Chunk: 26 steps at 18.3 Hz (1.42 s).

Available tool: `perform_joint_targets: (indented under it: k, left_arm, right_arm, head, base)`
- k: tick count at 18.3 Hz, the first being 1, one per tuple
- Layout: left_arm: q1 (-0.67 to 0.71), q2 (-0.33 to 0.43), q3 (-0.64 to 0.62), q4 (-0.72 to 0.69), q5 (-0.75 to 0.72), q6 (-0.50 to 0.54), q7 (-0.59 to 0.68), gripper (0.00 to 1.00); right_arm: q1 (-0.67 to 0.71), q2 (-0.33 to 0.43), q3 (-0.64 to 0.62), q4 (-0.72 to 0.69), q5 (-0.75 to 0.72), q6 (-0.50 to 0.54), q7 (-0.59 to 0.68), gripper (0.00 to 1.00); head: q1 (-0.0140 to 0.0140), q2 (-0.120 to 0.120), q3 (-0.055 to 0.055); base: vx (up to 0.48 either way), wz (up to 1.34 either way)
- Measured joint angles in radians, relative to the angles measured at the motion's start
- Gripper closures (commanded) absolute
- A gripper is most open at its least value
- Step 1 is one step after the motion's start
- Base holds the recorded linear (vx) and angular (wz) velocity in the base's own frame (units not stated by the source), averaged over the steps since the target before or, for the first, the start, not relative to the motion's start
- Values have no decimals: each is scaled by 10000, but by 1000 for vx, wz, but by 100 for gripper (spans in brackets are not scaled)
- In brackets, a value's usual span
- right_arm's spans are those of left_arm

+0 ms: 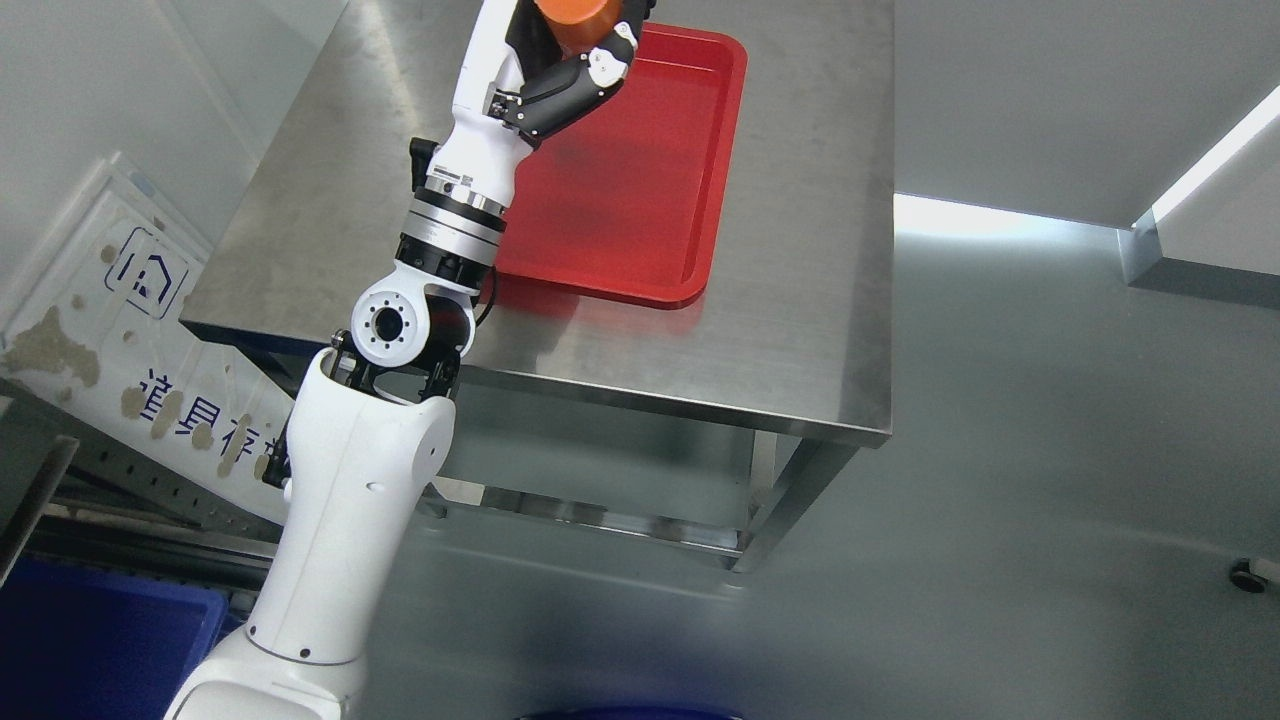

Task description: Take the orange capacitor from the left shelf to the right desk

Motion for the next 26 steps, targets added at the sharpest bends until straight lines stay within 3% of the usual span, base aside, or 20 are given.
perform_joint_targets:
  k: [13, 16, 19, 26]
  left_arm:
    - [-780, 0, -953, 1874, -589, 814, 92, 90]
    - [-863, 0, -964, 2067, -651, 912, 92, 83]
    - [-920, 0, -957, 2206, -688, 1065, 93, 60]
    - [-1117, 0, -837, 2445, -740, 1721, 93, 56]
  right_arm:
    - [0, 0, 0, 0, 0, 19, 0, 0]
    - [1, 0, 0, 0, 0, 12, 0, 0]
    - [1, 0, 0, 0, 0, 1, 0, 0]
    - [1, 0, 0, 0, 0, -11, 0, 0]
  head:
    - [0, 0, 0]
    - [0, 0, 0]
    - [0, 0, 0]
    - [0, 0, 0]
  base:
    - [39, -3]
    - [-7, 0]
    - [0, 0]
    - [0, 0]
